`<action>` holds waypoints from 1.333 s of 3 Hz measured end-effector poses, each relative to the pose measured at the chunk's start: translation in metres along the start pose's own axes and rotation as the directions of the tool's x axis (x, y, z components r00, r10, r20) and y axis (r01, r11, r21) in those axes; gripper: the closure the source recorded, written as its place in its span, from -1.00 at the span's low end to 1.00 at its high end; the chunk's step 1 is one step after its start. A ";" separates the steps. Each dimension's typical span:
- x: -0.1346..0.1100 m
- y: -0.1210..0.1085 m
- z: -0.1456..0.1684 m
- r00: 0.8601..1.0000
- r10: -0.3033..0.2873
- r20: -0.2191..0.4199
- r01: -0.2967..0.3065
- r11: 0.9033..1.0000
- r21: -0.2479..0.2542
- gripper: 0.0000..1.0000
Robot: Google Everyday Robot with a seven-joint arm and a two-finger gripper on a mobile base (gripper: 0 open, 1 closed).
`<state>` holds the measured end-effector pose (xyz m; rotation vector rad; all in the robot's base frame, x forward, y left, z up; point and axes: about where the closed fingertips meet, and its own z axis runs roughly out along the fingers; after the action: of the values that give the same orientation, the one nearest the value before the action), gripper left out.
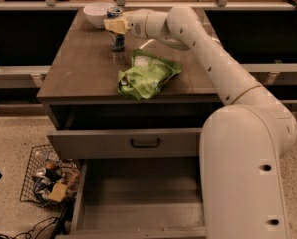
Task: Place redbull can into middle drawer
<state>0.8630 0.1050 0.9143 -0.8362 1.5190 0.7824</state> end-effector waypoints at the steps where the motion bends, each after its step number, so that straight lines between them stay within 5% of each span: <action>1: -0.034 0.002 -0.008 0.998 -0.058 -0.007 0.058 0.998 0.003 1.00; 3: -0.129 0.035 -0.071 0.983 -0.182 0.021 0.182 0.983 0.002 1.00; 4: -0.151 0.085 -0.106 0.973 -0.220 0.066 0.222 0.974 -0.034 1.00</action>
Offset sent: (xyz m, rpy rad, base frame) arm -0.0547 -0.0503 0.1840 -0.1151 -0.2157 -0.0265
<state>0.7462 0.0702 1.0769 -0.9842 1.3323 0.6701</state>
